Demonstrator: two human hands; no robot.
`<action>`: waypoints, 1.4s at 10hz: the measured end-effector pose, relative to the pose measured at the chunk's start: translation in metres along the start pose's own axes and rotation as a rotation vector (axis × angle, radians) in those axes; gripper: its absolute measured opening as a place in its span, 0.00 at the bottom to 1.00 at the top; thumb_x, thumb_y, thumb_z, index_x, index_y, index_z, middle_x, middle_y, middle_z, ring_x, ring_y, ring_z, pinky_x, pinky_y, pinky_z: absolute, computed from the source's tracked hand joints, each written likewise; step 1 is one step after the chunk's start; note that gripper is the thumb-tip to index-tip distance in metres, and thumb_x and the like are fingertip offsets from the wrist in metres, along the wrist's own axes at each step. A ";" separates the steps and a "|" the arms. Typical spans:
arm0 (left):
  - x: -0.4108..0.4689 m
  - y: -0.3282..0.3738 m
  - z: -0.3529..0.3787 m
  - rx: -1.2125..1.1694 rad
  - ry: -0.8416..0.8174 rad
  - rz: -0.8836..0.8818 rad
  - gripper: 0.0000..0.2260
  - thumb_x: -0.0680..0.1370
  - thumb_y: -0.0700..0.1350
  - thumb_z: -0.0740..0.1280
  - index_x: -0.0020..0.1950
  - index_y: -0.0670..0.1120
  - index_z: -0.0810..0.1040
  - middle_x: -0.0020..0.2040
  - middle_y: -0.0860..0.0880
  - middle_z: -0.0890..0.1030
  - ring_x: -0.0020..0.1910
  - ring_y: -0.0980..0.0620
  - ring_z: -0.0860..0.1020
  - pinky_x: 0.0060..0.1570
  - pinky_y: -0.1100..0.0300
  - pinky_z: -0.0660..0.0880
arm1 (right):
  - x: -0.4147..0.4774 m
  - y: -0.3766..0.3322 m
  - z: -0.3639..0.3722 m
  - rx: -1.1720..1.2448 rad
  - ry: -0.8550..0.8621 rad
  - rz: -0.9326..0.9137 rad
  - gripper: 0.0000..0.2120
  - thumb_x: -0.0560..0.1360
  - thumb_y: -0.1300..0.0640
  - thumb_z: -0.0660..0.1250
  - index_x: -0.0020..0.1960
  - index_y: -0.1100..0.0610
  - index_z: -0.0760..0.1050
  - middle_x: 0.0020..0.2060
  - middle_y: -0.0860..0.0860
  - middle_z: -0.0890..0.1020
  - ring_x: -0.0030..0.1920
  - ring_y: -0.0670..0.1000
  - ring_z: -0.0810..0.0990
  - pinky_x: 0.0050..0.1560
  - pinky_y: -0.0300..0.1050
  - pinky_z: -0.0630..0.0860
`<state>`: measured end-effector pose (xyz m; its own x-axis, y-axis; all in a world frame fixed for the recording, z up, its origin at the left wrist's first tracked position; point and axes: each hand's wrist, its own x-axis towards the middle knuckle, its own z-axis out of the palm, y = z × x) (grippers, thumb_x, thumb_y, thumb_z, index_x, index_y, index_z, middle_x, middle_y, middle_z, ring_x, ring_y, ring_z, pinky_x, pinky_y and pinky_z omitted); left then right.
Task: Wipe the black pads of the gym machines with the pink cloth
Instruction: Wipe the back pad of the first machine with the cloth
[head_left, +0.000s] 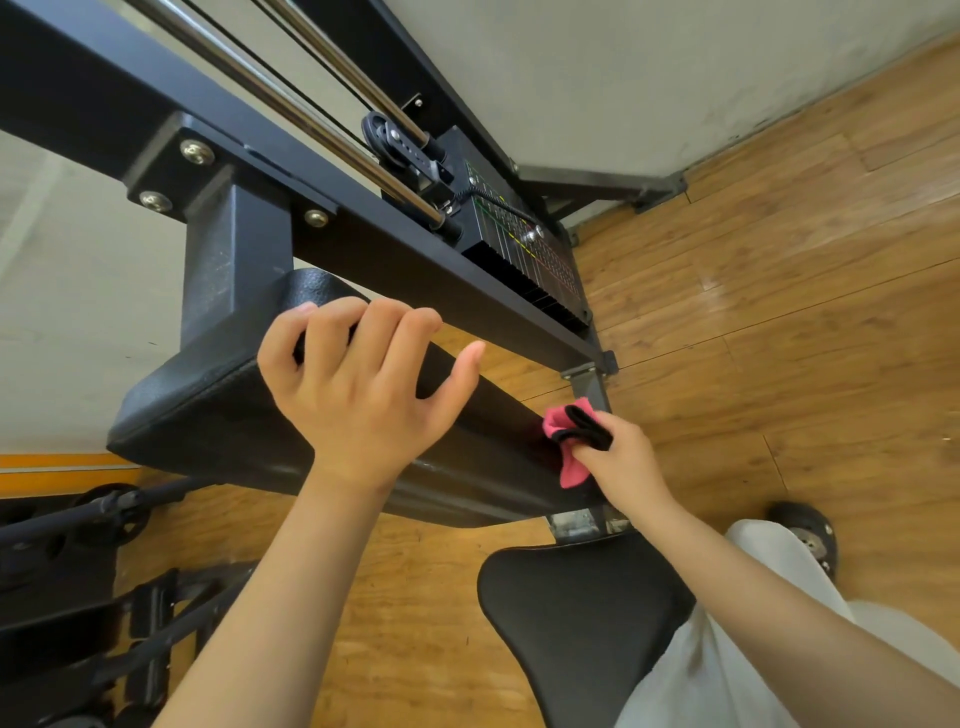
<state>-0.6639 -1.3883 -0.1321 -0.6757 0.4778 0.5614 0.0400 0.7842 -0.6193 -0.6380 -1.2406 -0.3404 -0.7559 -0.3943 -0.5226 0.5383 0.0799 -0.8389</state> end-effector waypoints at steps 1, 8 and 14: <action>0.000 0.001 0.000 -0.006 0.000 -0.001 0.13 0.72 0.58 0.70 0.38 0.48 0.81 0.35 0.51 0.81 0.44 0.50 0.74 0.52 0.52 0.64 | 0.011 0.041 -0.009 0.037 0.038 0.175 0.12 0.75 0.66 0.67 0.56 0.55 0.79 0.46 0.52 0.82 0.52 0.53 0.79 0.46 0.42 0.73; -0.003 0.000 0.003 -0.005 0.017 -0.003 0.13 0.71 0.57 0.69 0.36 0.48 0.80 0.34 0.51 0.80 0.43 0.50 0.74 0.53 0.53 0.64 | 0.027 0.101 -0.003 0.253 0.107 0.673 0.19 0.82 0.57 0.57 0.72 0.55 0.67 0.66 0.59 0.74 0.64 0.63 0.72 0.66 0.62 0.69; -0.004 0.001 0.002 0.000 0.007 -0.015 0.14 0.72 0.58 0.68 0.36 0.48 0.80 0.34 0.51 0.80 0.42 0.50 0.74 0.54 0.53 0.64 | 0.004 0.045 -0.004 0.081 0.052 0.400 0.13 0.82 0.60 0.58 0.63 0.57 0.74 0.47 0.53 0.78 0.52 0.55 0.77 0.55 0.53 0.75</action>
<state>-0.6626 -1.3901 -0.1362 -0.6707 0.4692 0.5745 0.0298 0.7910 -0.6111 -0.6181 -1.2351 -0.3809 -0.4979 -0.2993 -0.8139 0.8195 0.1447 -0.5546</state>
